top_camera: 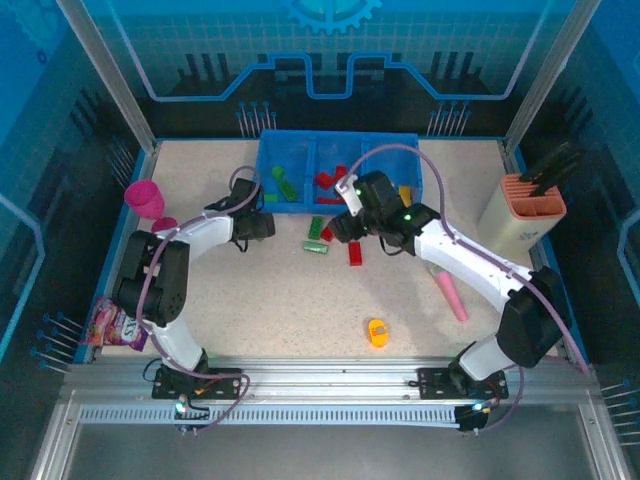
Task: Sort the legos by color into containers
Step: Pick up the lego from the middle-left of the table.
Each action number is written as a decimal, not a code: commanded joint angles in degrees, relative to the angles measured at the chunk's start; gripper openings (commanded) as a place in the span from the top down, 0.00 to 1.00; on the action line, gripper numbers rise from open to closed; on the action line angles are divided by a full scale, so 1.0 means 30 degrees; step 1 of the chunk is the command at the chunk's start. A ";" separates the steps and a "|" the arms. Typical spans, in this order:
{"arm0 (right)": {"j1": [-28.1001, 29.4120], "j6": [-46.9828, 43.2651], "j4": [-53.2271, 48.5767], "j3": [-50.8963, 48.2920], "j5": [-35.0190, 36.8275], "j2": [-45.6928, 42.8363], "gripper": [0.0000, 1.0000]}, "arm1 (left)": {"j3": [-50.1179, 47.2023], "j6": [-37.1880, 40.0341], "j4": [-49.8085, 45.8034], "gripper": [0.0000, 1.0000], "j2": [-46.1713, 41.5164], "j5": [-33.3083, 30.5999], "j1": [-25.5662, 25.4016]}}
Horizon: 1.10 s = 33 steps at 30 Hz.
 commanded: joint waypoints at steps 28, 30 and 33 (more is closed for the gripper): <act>0.0223 0.2496 -0.0489 -0.2615 -0.0198 -0.1769 0.25 | 0.3943 0.1004 -0.3910 0.31 0.3925 0.2830 0.0197; 0.0175 0.2324 -0.0493 -0.2556 -0.0198 -0.1579 0.24 | 0.3489 0.0881 -0.3784 0.34 0.3787 0.2965 0.0171; 0.0026 0.2074 -0.0409 -0.2492 -0.0253 -0.1167 0.25 | 0.2867 0.0736 -0.3754 0.38 0.3552 0.3122 0.0113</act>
